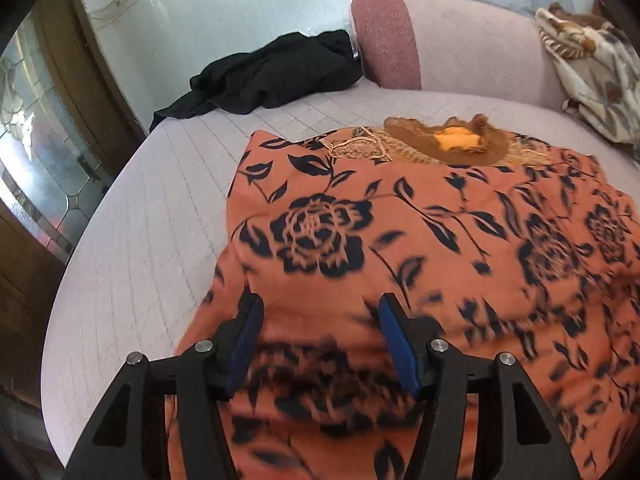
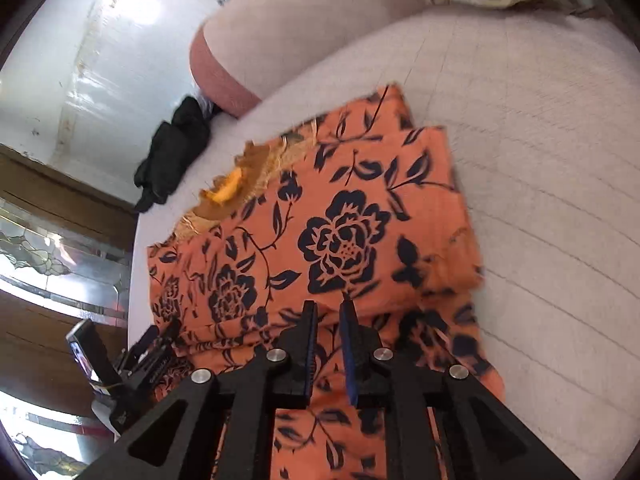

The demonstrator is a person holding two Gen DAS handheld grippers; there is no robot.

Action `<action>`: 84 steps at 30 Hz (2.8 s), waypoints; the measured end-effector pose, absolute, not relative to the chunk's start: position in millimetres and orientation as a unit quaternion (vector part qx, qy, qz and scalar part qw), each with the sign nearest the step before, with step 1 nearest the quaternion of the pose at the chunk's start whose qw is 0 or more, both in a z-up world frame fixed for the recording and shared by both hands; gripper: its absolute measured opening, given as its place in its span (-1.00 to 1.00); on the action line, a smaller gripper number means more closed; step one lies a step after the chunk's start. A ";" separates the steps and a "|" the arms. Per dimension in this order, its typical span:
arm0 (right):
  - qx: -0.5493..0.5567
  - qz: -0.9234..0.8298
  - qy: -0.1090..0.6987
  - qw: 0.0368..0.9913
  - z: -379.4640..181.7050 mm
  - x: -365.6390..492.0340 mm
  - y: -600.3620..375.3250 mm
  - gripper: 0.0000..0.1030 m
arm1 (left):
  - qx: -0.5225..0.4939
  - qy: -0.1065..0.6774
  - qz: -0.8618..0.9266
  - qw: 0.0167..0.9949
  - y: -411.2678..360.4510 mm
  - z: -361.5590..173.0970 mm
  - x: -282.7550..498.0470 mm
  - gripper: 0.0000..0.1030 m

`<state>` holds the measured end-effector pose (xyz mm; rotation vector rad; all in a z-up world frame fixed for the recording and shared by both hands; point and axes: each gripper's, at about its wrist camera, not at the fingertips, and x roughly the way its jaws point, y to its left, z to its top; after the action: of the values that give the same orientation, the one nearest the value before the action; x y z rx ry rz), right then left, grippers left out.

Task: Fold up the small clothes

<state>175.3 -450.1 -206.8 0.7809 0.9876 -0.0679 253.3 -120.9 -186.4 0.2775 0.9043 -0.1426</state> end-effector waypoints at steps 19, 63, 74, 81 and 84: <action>0.246 -0.015 0.200 0.948 -103.5 -79.0 -362.3 -0.43 | 0.145 0.236 -0.195 0.941 -122.5 -57.8 -13.7 0.81; 0.267 -0.051 0.111 0.956 -85.9 -116.9 -361.3 0.51 | 0.091 0.242 -0.167 0.952 -113.3 -46.1 -8.4 0.96; 0.270 -0.136 0.146 0.942 -108.1 -98.9 -393.2 0.51 | 0.048 0.276 -0.151 0.948 -147.1 -70.7 79.3 0.96; 0.260 -0.149 0.164 0.940 -104.5 -52.0 -409.2 0.51 | 0.044 0.283 -0.148 0.947 -156.7 -74.6 132.7 0.96; 0.287 -0.129 0.179 0.932 -111.7 -18.1 -420.7 0.51 | 0.061 0.288 -0.134 0.946 -148.9 -87.9 147.9 0.96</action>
<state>-18.1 -420.7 -111.7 0.5865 0.3673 -0.2650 147.9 -148.9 -87.9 0.1239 0.5858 -0.2722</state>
